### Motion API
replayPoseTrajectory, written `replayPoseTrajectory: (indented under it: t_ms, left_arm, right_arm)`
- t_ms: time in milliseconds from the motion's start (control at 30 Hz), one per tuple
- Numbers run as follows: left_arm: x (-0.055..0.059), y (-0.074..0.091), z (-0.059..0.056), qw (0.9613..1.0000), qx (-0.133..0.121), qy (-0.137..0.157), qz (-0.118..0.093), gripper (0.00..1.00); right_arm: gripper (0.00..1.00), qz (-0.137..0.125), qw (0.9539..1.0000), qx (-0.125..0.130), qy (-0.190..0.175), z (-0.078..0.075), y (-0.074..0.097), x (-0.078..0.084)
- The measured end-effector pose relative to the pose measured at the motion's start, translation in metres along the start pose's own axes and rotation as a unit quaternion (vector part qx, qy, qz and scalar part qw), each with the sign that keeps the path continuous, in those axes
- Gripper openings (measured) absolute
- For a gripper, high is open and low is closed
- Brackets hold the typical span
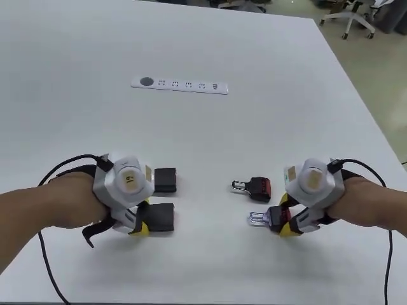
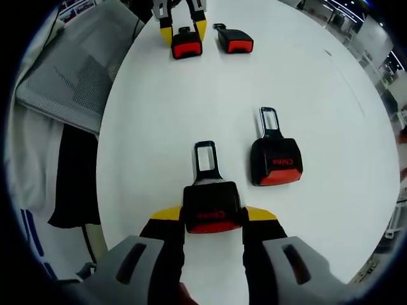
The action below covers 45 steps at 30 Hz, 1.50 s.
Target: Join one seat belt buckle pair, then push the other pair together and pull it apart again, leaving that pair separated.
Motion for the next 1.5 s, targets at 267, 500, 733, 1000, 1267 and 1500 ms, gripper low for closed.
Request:
replayPoseTrajectory:
  t_ms: [267,500,733,1000,1267,1500]
  left_arm:
    - [0.000,0.000,-0.002,1.0000,-0.003,0.003,0.003,0.33]
    - [-0.001,-0.001,-0.004,1.0000,-0.001,-0.001,0.004,0.33]
    - [-0.001,0.000,-0.005,1.0000,0.002,-0.006,-0.001,0.33]
    - [-0.001,0.000,-0.005,1.0000,0.003,-0.006,0.003,0.33]
    - [0.001,0.000,-0.004,1.0000,-0.001,-0.003,0.007,0.33]
    - [-0.001,0.001,-0.005,0.9999,-0.001,-0.005,0.013,0.33]
  right_arm:
    - [0.33,-0.003,1.0000,0.006,0.001,0.005,-0.003,-0.008]
    - [0.33,-0.027,0.9996,-0.003,-0.009,0.017,-0.012,-0.028]
    - [0.33,-0.049,0.9988,-0.005,-0.006,0.023,-0.021,-0.049]
    - [0.33,-0.078,0.9969,0.003,0.002,0.026,-0.037,-0.076]
    - [0.33,-0.095,0.9954,0.006,0.010,0.033,-0.053,-0.108]
    - [0.34,-0.097,0.9951,0.007,0.018,0.035,-0.061,-0.131]
Point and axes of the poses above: the centre of the closed fingertips' face, and the gripper's own axes: y roughly backward along the fingers, z roughly to its left, x roughly out of its underside, the point moved 4 cm from there along y, roughly backward along the fingers, and after that the axes turned 7 degrees about -z, right-handed, at the moved point
